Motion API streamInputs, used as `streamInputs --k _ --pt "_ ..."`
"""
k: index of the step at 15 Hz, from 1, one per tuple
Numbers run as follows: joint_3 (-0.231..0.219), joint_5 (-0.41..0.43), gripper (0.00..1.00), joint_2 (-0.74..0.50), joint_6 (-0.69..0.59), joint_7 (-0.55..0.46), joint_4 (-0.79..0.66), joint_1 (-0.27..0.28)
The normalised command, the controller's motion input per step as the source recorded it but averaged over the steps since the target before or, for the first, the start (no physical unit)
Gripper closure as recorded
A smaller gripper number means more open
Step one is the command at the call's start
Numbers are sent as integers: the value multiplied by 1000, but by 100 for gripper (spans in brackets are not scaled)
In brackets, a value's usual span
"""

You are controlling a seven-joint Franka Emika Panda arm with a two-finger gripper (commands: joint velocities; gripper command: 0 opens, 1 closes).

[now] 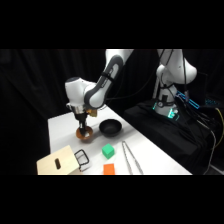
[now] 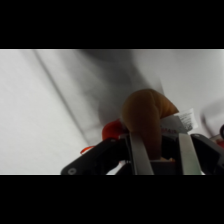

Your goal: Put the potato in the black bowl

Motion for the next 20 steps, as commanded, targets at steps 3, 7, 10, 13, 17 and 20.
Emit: streamInputs --k 3,7,10,13,17,20 --pt "-45 -174 95 -765 -294 -180 -500 60" --pt "-28 -160 95 -780 -170 -199 -660 31" --pt "-10 -130 95 -789 8 -194 -783 -1" --pt "7 -128 95 -680 129 -133 -759 -3" --pt "31 -75 95 -410 293 -115 -616 -4" --pt "40 -27 96 -89 492 -112 -429 10"
